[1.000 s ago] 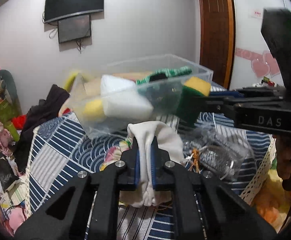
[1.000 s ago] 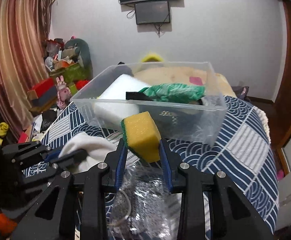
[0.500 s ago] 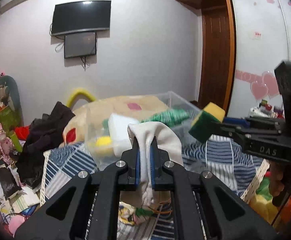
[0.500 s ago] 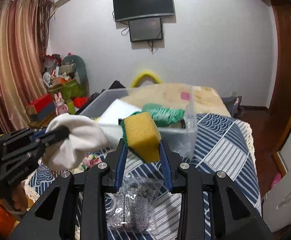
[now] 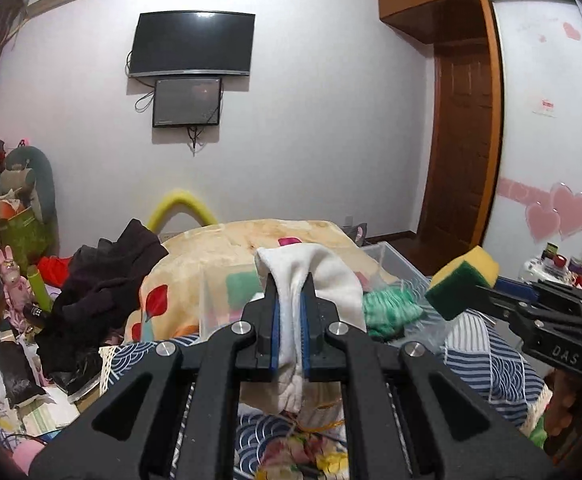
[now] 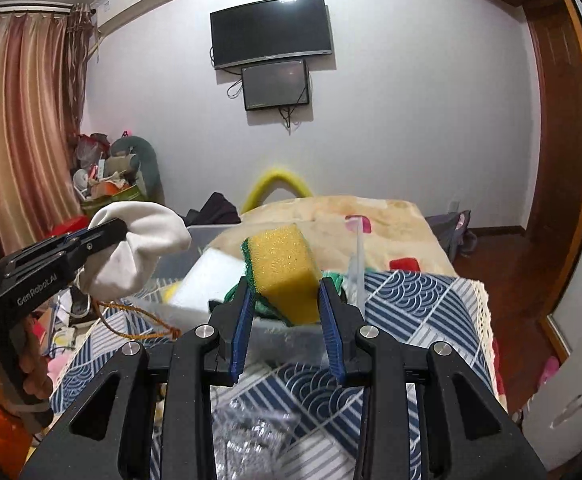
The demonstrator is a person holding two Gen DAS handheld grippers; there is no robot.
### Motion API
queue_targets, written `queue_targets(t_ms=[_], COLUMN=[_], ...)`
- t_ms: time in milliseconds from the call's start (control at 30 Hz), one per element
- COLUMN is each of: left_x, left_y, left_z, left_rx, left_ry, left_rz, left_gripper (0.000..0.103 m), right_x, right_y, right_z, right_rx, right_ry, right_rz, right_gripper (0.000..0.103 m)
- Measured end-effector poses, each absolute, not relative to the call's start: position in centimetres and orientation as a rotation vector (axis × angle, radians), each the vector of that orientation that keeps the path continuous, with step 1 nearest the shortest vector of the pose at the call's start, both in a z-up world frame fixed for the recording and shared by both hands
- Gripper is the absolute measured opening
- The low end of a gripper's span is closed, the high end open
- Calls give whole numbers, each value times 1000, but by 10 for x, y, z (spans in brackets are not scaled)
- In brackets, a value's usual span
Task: Organize soft objects
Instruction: 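Place the sponge into the clear box with the right tool while the left tool drops the cloth bag in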
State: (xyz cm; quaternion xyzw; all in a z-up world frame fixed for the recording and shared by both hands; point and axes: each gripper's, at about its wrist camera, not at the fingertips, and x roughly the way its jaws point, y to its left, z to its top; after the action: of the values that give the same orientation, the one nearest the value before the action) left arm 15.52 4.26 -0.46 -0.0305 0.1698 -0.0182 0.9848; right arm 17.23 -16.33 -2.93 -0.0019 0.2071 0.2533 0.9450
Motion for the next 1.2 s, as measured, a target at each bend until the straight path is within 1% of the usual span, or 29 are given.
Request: queue_targets(t_ms=[233,400,567,700,867,933,1000,1033,1067,1200], left_x=[184,211,221,222,222,219,217,216,213,202], left_y=[54,59,49,44,42,39,37,37,37,41], left_z=[-14,-39,-60,-62,-68,-68,-66,-65,-64,-60], left_rx=[-92,-125,-70,-54,-55,-40,-32,-35,-44,-93], left_ry=[370,464,497,499,527,531,540,545,548,549], left_rz=[6,-13,7,8,11,12,10,5,-3,-24], left_gripper=[7,7,7,7,12,16,20,22,24,34], right_x=[196,210,218,223,223,220,220,219,218,211], right_y=[-145,-129,-118,-112,-113,-115,-118,-120,-122,-129], right_z=[-33,-45,-59,-67,-68,-65,-63,-61,-60,-58], right_rx=[-37,-67,-101,-133,-150,-151,-145,-134,-123,-110], right_ry=[454,505,547,571,577,573,580,583,583,574], right_rz=[507,508,511,501,488,481,488,494,501,511], right_gripper=[29,29,29,29,30,32,36,41,45,47])
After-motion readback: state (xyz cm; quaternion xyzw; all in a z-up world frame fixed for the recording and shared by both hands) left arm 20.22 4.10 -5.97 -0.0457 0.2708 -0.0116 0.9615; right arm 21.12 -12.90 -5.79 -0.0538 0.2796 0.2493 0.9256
